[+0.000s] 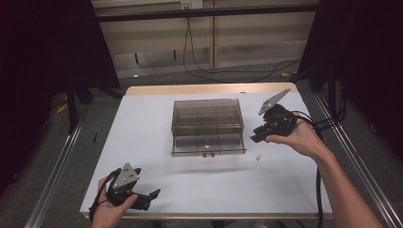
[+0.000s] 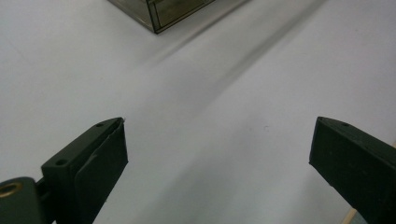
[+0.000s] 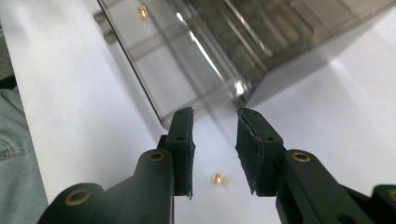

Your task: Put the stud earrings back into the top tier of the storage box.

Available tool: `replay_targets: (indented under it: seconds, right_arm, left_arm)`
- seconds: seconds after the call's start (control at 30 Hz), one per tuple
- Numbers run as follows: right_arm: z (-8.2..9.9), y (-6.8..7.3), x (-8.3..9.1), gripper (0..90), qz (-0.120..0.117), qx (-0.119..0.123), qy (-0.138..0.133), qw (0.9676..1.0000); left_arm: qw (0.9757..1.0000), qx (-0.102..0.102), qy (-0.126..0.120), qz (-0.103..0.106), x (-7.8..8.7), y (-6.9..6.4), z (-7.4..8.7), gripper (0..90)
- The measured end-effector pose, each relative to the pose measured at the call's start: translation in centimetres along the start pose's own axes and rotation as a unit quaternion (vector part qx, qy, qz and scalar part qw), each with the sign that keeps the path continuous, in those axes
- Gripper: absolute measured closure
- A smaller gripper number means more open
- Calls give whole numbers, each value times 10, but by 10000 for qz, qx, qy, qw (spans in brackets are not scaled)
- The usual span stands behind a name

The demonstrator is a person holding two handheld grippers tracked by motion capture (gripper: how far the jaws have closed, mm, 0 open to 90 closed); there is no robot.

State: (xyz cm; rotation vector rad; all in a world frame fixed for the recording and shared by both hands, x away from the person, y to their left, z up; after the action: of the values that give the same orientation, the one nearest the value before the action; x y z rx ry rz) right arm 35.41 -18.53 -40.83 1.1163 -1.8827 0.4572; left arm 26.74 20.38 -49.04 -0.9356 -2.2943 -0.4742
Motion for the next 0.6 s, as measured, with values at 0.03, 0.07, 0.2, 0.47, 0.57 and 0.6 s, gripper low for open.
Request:
replay_targets:
  seconds: [0.03, 0.07, 0.2, 0.47, 0.57, 0.6]
  right_arm:
    - [4, -1, 0, 670, 29, -22, 55, 10000]
    - [7, -2, 0, 671, 55, -39, 94, 9999]
    - [20, -4, -2, 678, 62, -170, 251, 9995]
    - [42, -7, -18, 699, 66, -275, 710, 9971]
    - [48, -8, -25, 706, 101, -178, 906, 9957]
    - [50, -8, -30, 711, 73, -184, 972, 9951]
  left_arm:
    - [10000, 10, -16, 8, 0, -1, 0, 41]
    - [10000, -16, -3, 9, 0, 0, 0, 41]
    - [10000, 35, -25, 42, 0, 0, 0, 42]
    - [10000, 45, -65, 61, 0, -1, -1, 42]
    - [10000, 37, -48, 44, 1, -1, 0, 41]
    - [10000, 35, -48, 42, 1, 0, 0, 42]
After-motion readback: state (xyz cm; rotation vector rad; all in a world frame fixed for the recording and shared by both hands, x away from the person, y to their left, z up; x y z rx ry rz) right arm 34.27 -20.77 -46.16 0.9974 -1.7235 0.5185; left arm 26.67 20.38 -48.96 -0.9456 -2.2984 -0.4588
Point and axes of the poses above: each handheld gripper's, and its own axes: x roughly backward along the jaws, z roughly out of its underside, y roughly to its left, the point moved 7 cm from there along -x, roughly forward along the jaws, and after that the axes turned 4 degrees about -z, right-handed, at the moved point
